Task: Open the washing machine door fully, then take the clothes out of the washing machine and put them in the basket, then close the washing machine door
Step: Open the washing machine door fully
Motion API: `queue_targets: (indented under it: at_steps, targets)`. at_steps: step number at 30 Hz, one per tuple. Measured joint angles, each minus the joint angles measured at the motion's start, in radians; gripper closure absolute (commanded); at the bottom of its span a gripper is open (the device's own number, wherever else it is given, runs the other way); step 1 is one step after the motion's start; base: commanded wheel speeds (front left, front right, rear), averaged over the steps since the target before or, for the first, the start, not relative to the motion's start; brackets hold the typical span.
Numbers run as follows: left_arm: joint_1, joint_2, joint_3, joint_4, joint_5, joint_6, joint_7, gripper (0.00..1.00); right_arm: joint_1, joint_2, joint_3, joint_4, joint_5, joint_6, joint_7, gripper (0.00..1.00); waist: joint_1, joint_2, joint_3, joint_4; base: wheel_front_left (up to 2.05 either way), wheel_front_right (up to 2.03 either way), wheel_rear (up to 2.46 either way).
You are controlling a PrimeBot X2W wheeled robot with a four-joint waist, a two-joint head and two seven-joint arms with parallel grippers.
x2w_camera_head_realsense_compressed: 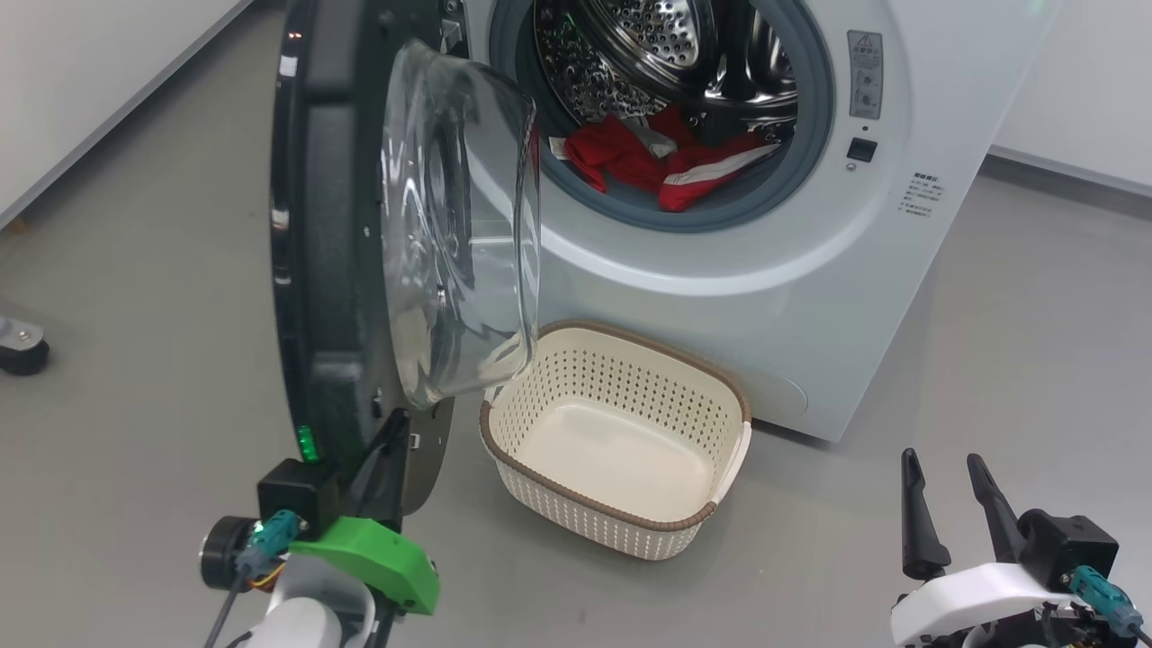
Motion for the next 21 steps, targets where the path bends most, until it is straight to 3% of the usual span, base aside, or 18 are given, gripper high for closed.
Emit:
queue_targets:
  at_steps: [21]
  targets:
    - [0.016, 0.071, 0.194, -0.015, -0.067, 0.034, -0.038, 1.00, -0.014, -0.033, -0.002, -0.043, -0.022, 0.000, 0.029, 0.00, 0.0000, 0.0000, 0.112, -0.009, 0.00, 0.00, 0.00]
